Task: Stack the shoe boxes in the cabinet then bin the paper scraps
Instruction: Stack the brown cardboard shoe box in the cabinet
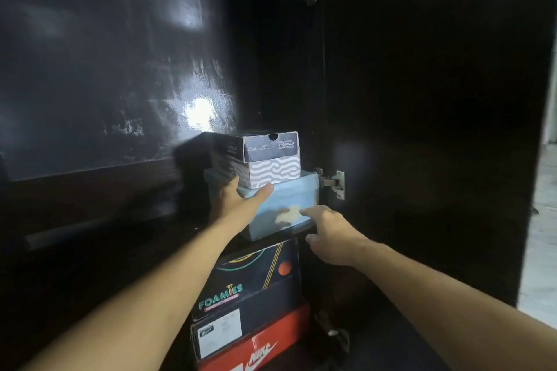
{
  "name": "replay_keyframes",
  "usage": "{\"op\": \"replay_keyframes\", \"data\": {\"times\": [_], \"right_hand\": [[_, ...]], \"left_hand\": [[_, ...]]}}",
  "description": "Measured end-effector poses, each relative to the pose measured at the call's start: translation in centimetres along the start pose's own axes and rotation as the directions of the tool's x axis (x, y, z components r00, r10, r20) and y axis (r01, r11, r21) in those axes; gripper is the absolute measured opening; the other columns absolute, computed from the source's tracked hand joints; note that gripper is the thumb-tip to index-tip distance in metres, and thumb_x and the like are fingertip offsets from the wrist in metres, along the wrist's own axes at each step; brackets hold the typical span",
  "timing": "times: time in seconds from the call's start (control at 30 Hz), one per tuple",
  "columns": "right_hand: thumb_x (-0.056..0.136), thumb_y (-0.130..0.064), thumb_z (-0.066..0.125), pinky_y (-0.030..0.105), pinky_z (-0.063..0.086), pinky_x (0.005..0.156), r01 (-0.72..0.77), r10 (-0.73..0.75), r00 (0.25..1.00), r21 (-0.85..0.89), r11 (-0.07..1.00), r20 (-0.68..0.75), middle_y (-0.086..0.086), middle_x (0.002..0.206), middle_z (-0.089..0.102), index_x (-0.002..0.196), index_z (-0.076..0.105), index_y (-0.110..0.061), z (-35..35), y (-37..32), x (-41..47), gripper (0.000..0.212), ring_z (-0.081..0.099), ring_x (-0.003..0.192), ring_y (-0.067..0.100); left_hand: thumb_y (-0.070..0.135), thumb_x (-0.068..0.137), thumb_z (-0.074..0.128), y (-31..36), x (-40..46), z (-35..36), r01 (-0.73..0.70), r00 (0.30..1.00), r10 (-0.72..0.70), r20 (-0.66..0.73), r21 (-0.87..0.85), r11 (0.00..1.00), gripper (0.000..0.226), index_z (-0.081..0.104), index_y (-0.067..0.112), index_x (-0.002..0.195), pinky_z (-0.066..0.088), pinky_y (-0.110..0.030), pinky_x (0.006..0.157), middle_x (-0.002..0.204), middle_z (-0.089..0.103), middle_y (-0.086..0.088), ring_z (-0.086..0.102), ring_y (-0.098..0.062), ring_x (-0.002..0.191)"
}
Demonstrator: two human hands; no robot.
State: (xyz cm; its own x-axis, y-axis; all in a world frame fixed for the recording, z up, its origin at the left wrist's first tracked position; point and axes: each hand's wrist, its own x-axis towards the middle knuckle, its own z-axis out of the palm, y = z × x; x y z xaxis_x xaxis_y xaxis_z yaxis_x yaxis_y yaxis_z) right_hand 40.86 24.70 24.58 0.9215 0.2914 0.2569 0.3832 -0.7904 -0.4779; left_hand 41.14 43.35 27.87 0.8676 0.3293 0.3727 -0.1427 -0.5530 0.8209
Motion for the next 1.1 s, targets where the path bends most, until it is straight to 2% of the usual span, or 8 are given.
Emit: {"op": "replay_keyframes", "data": {"times": [0.13, 0.27, 0.57, 0.7, 0.8, 0.9, 1.0, 1.1], "right_hand": [[0.087, -0.024, 0.062, 0.032, 0.044, 0.104, -0.073, 0.073, 0.997, -0.060, 0.996, -0.003, 0.007, 0.135, 0.058, 0.135, 0.054, -0.019, -3.7, 0.9, -5.8, 0.049, 0.056, 0.121, 0.023], [0.088, -0.030, 0.065, 0.027, 0.042, 0.103, -0.158, 0.157, 0.987, -0.129, 0.979, -0.020, 0.006, 0.129, 0.062, 0.132, 0.059, -0.014, -8.3, 2.7, -13.6, 0.047, 0.056, 0.122, 0.022], [0.084, -0.028, 0.072, 0.030, 0.058, 0.058, -0.564, 0.557, 0.825, -0.199, 0.801, -0.096, 0.012, 0.084, 0.071, 0.113, 0.068, -0.013, -16.1, 13.1, -32.5, 0.033, 0.058, 0.049, 0.019], [0.082, -0.031, 0.074, 0.032, 0.059, 0.065, -0.710, 0.705, 0.703, -0.151, 0.687, -0.095, 0.013, 0.093, 0.075, 0.109, 0.069, -0.018, -16.3, 18.6, -39.8, 0.031, 0.066, 0.067, 0.022], [0.079, -0.041, 0.075, 0.034, 0.057, 0.071, -0.767, 0.759, 0.639, -0.173, 0.618, -0.126, 0.000, 0.081, 0.070, 0.082, 0.067, -0.028, -15.6, 22.6, -44.8, 0.015, 0.065, 0.072, 0.020], [0.084, -0.031, 0.071, 0.033, 0.052, 0.066, -0.843, 0.843, 0.532, -0.141, 0.520, -0.073, 0.006, 0.086, 0.071, 0.088, 0.073, -0.011, -13.9, 26.4, -49.2, 0.021, 0.064, 0.080, 0.023], [0.079, -0.031, 0.075, 0.039, 0.059, 0.065, -0.911, 0.912, 0.409, -0.075, 0.406, -0.027, 0.014, 0.097, 0.073, 0.098, 0.072, -0.005, -11.4, 30.5, -53.1, 0.032, 0.070, 0.082, 0.029], [0.079, -0.029, 0.073, 0.039, 0.061, 0.061, -0.941, 0.942, 0.335, -0.042, 0.335, 0.007, 0.016, 0.100, 0.069, 0.111, 0.068, -0.004, -9.0, 33.8, -56.0, 0.041, 0.068, 0.080, 0.029]], "left_hand": [[0.041, 0.083, 0.070, 2.4, -5.4, -0.5, -0.032, 0.995, 0.030, 0.093, 0.022, 0.999, 0.062, 0.050, 0.012, 0.134, 0.036, -0.024, 0.085, 0.134, 0.053, -0.004, 0.052, -0.019, 0.109], [0.052, 0.077, 0.072, 4.5, -10.2, 0.9, -0.080, 0.937, 0.032, 0.348, 0.123, 0.989, 0.059, 0.057, 0.017, 0.122, 0.040, -0.032, 0.101, 0.125, 0.053, -0.005, 0.053, -0.021, 0.115], [0.054, 0.068, 0.078, 12.2, -24.2, 11.8, -0.333, 0.563, 0.078, 0.823, 0.139, 0.933, 0.058, 0.065, 0.020, 0.114, 0.055, -0.038, 0.083, 0.109, 0.062, -0.001, 0.062, -0.022, 0.101], [0.046, 0.074, 0.077, 13.9, -30.7, 17.6, -0.388, 0.402, 0.104, 0.910, 0.066, 0.919, 0.049, 0.065, 0.014, 0.109, 0.054, -0.035, 0.080, 0.106, 0.065, -0.003, 0.063, -0.022, 0.096], [0.042, 0.076, 0.077, 13.4, -35.0, 22.0, -0.383, 0.292, 0.087, 0.952, 0.033, 0.923, 0.029, 0.065, 0.018, 0.088, 0.051, -0.030, 0.078, 0.092, 0.066, 0.003, 0.063, -0.014, 0.086], [0.046, 0.074, 0.077, 11.8, -39.1, 26.7, -0.372, 0.193, 0.032, 0.981, 0.043, 0.927, 0.037, 0.067, 0.014, 0.091, 0.053, -0.035, 0.090, 0.097, 0.070, 0.002, 0.066, -0.015, 0.090], [0.042, 0.078, 0.075, 9.3, -42.7, 30.2, -0.330, 0.191, -0.029, 0.981, 0.092, 0.940, 0.031, 0.061, 0.017, 0.087, 0.045, -0.029, 0.086, 0.104, 0.059, -0.001, 0.056, -0.018, 0.095], [0.036, 0.082, 0.074, 6.2, -45.8, 33.3, -0.172, 0.199, -0.159, 0.967, 0.194, 0.966, 0.062, 0.051, 0.003, 0.129, 0.041, -0.028, 0.090, 0.130, 0.053, -0.011, 0.052, -0.026, 0.117]]}}
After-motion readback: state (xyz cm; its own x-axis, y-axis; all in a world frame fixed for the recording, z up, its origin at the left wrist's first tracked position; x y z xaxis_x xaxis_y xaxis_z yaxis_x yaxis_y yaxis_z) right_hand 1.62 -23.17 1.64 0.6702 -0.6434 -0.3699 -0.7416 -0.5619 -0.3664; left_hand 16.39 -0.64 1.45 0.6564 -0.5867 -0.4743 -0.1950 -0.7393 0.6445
